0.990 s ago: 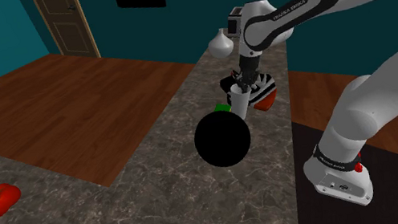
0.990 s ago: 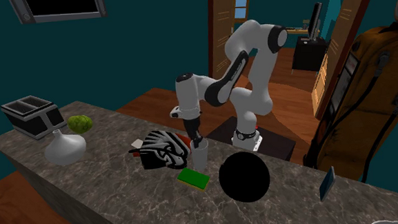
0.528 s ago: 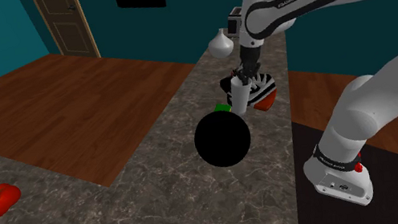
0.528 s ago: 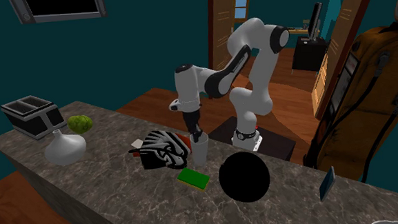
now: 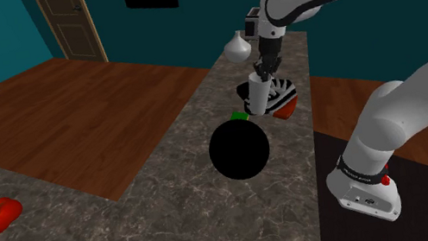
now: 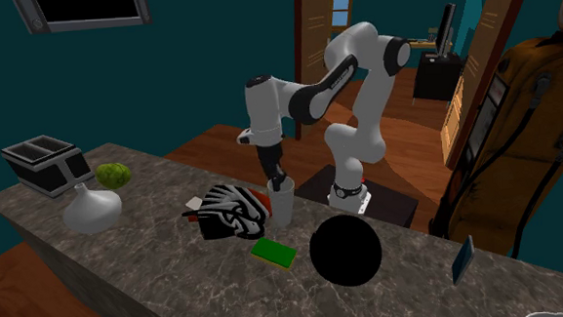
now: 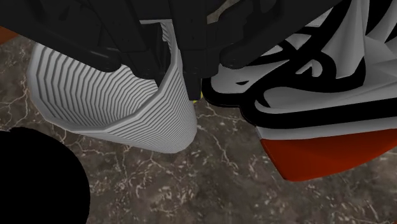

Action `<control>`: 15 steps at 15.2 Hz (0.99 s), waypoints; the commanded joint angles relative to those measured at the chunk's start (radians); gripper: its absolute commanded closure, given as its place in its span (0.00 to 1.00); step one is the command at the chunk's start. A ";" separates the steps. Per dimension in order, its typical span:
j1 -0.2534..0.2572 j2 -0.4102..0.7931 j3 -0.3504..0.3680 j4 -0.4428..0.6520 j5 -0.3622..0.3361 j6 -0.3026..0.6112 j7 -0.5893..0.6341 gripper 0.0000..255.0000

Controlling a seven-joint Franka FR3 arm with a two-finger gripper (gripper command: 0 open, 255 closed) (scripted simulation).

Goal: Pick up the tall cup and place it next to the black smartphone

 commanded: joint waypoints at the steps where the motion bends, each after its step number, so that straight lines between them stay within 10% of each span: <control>1: 0.000 -0.007 0.001 0.024 0.000 -0.031 0.002 1.00; 15: 0.002 -0.024 0.006 0.200 -0.001 -0.223 0.016 1.00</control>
